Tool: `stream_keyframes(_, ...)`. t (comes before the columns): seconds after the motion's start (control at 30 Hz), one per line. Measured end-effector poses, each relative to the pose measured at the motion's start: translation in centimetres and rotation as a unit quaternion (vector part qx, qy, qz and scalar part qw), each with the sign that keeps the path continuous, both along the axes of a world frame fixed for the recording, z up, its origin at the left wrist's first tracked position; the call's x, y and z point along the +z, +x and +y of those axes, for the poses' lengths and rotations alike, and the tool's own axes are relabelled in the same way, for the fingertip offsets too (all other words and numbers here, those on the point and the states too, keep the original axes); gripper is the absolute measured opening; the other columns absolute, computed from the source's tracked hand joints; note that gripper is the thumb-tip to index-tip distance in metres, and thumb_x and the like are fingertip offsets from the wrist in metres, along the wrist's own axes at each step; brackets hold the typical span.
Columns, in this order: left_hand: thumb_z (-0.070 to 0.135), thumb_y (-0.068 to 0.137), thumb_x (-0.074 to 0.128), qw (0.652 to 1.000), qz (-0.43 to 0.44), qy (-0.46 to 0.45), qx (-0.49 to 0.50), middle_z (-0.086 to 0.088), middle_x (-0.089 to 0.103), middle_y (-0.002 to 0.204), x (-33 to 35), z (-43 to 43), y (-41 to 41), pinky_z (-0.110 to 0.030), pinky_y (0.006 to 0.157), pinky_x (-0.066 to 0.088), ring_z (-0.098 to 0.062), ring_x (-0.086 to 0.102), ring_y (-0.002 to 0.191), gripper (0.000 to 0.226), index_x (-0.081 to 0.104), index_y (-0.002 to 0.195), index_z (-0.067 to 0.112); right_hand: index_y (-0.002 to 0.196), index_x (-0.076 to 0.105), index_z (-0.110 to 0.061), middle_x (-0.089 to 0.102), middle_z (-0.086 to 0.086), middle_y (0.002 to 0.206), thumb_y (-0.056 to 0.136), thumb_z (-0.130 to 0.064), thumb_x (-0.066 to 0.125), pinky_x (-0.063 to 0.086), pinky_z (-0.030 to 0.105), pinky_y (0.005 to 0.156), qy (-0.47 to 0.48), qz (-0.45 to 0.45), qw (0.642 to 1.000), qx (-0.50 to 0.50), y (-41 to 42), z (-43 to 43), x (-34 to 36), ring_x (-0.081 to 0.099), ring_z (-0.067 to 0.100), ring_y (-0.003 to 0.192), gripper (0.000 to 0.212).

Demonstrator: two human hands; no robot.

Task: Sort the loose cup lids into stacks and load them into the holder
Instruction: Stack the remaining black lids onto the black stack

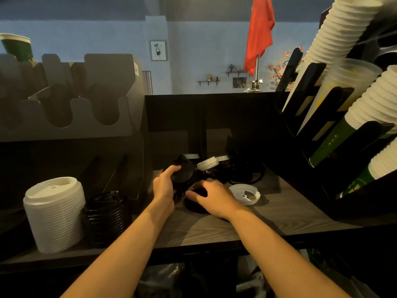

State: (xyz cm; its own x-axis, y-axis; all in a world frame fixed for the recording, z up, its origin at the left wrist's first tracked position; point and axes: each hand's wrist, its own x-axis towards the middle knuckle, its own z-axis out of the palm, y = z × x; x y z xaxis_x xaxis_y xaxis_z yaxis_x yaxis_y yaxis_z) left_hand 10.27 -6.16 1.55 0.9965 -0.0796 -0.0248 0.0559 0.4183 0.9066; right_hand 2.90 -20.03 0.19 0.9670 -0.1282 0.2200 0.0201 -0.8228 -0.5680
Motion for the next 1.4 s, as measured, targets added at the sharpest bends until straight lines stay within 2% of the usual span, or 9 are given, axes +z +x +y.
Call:
stream_keyframes(0.13,0.024,0.078,0.078,1.000,-0.003,-0.003,-0.004,-0.014,0.074,0.105,0.0,0.1,0.1,-0.049,0.095,0.054,-0.033,0.069,0.103,0.033,0.072,0.107,0.009,0.144,0.045,-0.038,0.037,-0.001,0.153,0.076,-0.074,0.058,0.034,0.043,0.111,-0.044,0.046,0.997,0.035,-0.4,0.1,0.3,0.027,0.022,0.143,0.078)
stream_keyframes(0.3,0.023,0.079,0.079,1.000,-0.007,-0.009,-0.003,-0.012,0.073,0.109,-0.1,-0.1,0.1,-0.045,0.097,0.054,-0.030,0.068,0.106,0.040,0.068,0.114,0.010,0.142,0.045,-0.025,0.044,-0.001,0.143,0.075,-0.062,0.073,0.041,0.039,0.107,-0.015,0.006,1.000,-0.010,-0.3,0.1,0.6,0.040,0.020,0.134,0.081)
stream_keyframes(0.53,0.017,0.078,0.082,0.999,0.015,-0.047,-0.002,-0.013,0.075,0.105,0.1,0.1,0.3,-0.043,0.096,0.057,-0.030,0.073,0.099,0.042,0.065,0.116,0.007,0.141,0.039,-0.022,0.024,-0.004,0.142,0.072,-0.061,0.079,0.040,0.034,0.108,0.061,-0.080,0.993,-0.059,-0.3,0.3,0.8,0.039,0.019,0.134,0.088)
stream_keyframes(0.73,0.003,0.080,0.079,0.999,0.003,-0.039,-0.003,-0.012,0.073,0.095,0.4,-0.3,-0.2,-0.034,0.073,0.057,-0.028,0.072,0.088,0.037,0.061,0.112,0.010,0.141,0.033,-0.030,0.035,-0.004,0.145,0.070,-0.057,0.083,0.036,0.025,0.092,0.137,-0.141,0.978,-0.075,-0.5,0.2,1.2,0.041,0.017,0.132,0.091)
stream_keyframes(0.83,0.005,0.075,0.082,1.000,0.007,-0.020,-0.021,-0.015,0.074,0.103,0.4,-0.4,-0.4,-0.040,0.082,0.060,-0.032,0.072,0.097,0.057,0.059,0.126,0.005,0.145,0.032,-0.035,0.030,-0.004,0.146,0.069,-0.058,0.083,0.035,0.024,0.093,0.159,-0.153,0.973,-0.072,-0.6,0.1,1.4,0.039,0.017,0.133,0.095)
stream_keyframes(0.97,0.008,0.079,0.078,0.998,0.013,-0.021,-0.050,-0.017,0.075,0.104,0.2,-0.6,-0.4,-0.038,0.066,0.060,-0.033,0.074,0.092,0.055,0.059,0.130,0.005,0.146,0.033,-0.036,0.030,-0.005,0.141,0.072,-0.045,0.086,0.039,0.026,0.097,0.226,-0.159,0.960,-0.047,-0.4,0.1,1.5,0.042,0.017,0.131,0.092)
stream_keyframes(1.2,0.026,0.077,0.081,0.998,-0.016,-0.025,0.047,-0.014,0.068,0.120,0.1,-0.3,-0.2,-0.051,0.103,0.051,-0.033,0.066,0.112,0.081,0.044,0.148,0.012,0.148,0.029,-0.028,0.034,-0.006,0.150,0.079,-0.050,0.078,0.034,0.023,0.096,0.197,-0.166,0.964,-0.058,-0.5,0.2,1.3,0.038,0.015,0.137,0.088)
stream_keyframes(1.3,0.024,0.082,0.080,0.998,-0.007,-0.039,0.057,-0.012,0.069,0.111,0.1,-0.1,-0.2,-0.050,0.101,0.053,-0.032,0.067,0.108,0.053,0.053,0.126,0.014,0.146,0.030,-0.026,0.038,-0.004,0.147,0.079,-0.056,0.075,0.036,0.023,0.096,0.137,-0.175,0.973,-0.065,-0.4,0.3,1.0,0.041,0.015,0.134,0.086)
stream_keyframes(1.4,0.019,0.088,0.075,0.999,-0.023,-0.023,0.037,-0.010,0.070,0.104,0.0,-0.3,-0.1,-0.044,0.096,0.055,-0.029,0.067,0.105,0.036,0.053,0.116,0.017,0.145,0.035,-0.027,0.046,-0.005,0.143,0.081,-0.066,0.066,0.041,0.027,0.098,0.185,-0.181,0.963,-0.075,-0.4,0.3,1.1,0.046,0.016,0.131,0.081)
